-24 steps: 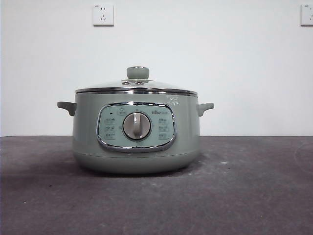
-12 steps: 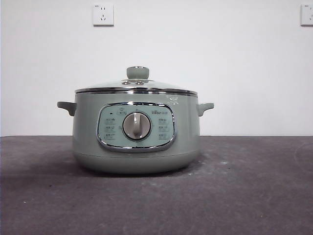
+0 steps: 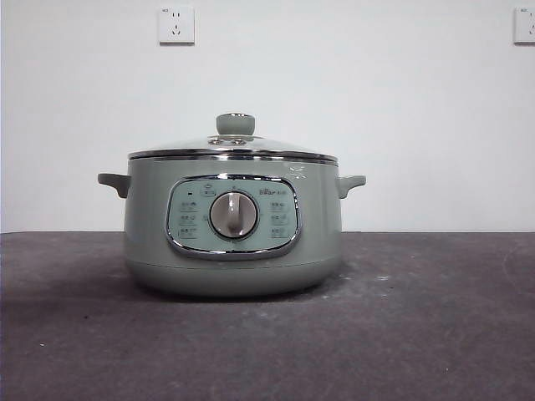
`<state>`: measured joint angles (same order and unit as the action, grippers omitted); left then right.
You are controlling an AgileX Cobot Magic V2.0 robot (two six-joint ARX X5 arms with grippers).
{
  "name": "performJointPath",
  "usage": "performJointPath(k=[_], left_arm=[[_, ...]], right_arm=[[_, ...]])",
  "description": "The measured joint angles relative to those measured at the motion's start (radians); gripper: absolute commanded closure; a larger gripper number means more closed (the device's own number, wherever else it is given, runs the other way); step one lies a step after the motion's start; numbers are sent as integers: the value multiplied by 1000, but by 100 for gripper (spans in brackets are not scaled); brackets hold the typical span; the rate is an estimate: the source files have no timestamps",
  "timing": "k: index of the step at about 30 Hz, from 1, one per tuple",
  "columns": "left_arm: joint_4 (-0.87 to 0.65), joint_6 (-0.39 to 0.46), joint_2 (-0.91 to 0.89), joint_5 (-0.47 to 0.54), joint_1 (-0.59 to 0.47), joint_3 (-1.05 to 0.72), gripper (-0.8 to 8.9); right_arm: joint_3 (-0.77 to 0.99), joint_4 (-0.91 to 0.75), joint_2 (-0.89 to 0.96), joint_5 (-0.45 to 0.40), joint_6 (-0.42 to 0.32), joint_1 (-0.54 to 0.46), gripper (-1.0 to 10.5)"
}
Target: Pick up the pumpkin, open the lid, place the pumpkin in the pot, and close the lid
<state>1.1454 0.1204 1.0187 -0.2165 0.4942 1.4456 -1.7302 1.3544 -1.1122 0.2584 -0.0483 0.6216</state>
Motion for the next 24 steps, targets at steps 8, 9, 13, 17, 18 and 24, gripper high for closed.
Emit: performJointPath(k=[8, 9, 13, 17, 18, 24], left_arm=[[-143, 1, -27, 66, -66, 0, 817], [-176, 3, -42, 71, -88, 0, 817], [-349, 7, -143, 76, -192, -34, 817], [-579, 10, -271, 84, -289, -180, 817], [-634, 10, -304, 87, -309, -223, 817], [-961, 10, -512, 118, -402, -578, 817]], right_arm=[[0, 0, 0, 0, 0, 0, 946], [0, 0, 1, 0, 0, 0, 946], [0, 0, 3, 0, 0, 0, 946], [0, 0, 3, 0, 0, 0, 946], [0, 0, 4, 0, 0, 0, 946], [0, 0, 4, 0, 0, 0, 946]])
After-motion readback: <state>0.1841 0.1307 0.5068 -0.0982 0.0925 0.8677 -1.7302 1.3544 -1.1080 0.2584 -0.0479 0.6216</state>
